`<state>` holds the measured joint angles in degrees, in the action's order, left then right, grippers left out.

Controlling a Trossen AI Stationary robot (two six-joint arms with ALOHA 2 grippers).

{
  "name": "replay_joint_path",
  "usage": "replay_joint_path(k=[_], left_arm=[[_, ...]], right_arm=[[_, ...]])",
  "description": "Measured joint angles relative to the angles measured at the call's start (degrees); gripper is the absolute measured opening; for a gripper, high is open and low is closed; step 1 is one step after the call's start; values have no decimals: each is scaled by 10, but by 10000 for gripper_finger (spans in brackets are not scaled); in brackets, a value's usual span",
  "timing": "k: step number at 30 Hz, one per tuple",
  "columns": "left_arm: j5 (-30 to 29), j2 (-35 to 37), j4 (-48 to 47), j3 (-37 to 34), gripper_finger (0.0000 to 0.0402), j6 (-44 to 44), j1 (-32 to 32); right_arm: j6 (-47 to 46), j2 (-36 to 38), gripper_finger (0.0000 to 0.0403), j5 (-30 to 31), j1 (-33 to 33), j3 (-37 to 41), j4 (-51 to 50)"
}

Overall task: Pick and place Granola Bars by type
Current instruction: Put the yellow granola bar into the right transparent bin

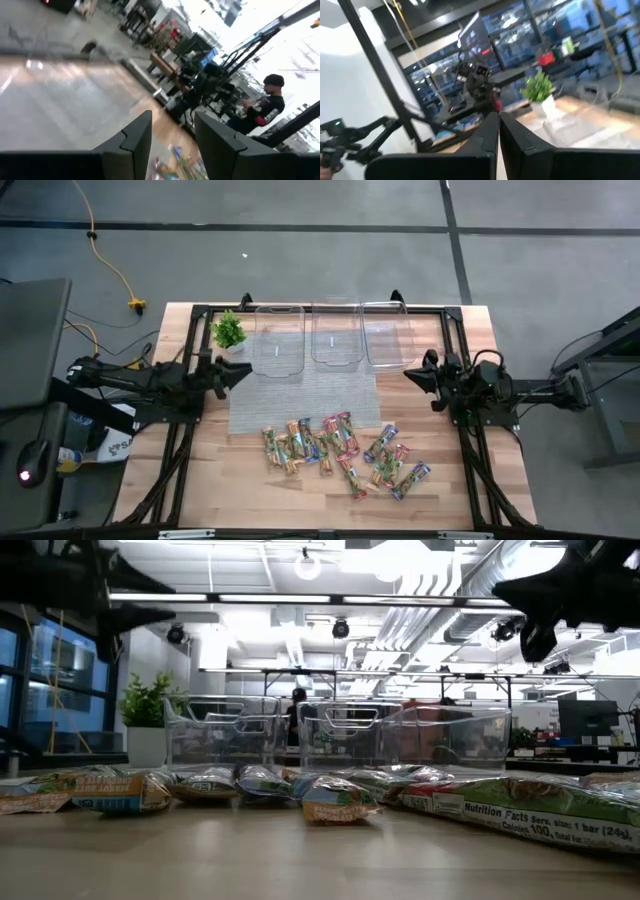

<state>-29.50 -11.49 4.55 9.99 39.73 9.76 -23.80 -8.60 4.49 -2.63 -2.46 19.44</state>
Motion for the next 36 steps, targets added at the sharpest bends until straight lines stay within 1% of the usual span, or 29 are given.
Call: replay_joint_path(k=[2,4,8,11,14,18,21,23,24,28,32,34,36], left_arm=[[-5,0,-4,13,142,-33,0],[-9,0,-10,21,142,-52,0],[-11,0,-24,24,142,-54,0],[-11,0,-40,24,142,-50,0],[-11,0,-51,24,142,-48,0],[-11,0,-50,24,142,-48,0],[-11,0,-51,24,142,-48,0],[-11,0,-54,24,142,-48,0],[-11,0,-56,24,142,-48,0],[-8,0,-62,24,142,-48,0],[-8,0,-62,24,142,-49,0],[-7,0,-62,24,142,-51,0],[-7,0,-64,24,142,-52,0]], right_arm=[[23,-1,0,17,0,-19,-7],[59,-2,0,28,0,-47,-35],[106,-31,0,65,0,-138,-160],[146,-75,0,85,0,-221,-249],[161,-129,0,110,0,-303,-326],[160,-212,3,119,0,-406,-428],[137,-275,14,119,0,-471,-490],[133,-316,25,104,0,-510,-528],[134,-336,32,86,1,-528,-546],[133,-409,67,-4,5,-583,-606],[141,-469,102,-100,27,-613,-657],[148,-493,118,-139,44,-620,-664],[152,-515,132,-164,65,-624,-664]])
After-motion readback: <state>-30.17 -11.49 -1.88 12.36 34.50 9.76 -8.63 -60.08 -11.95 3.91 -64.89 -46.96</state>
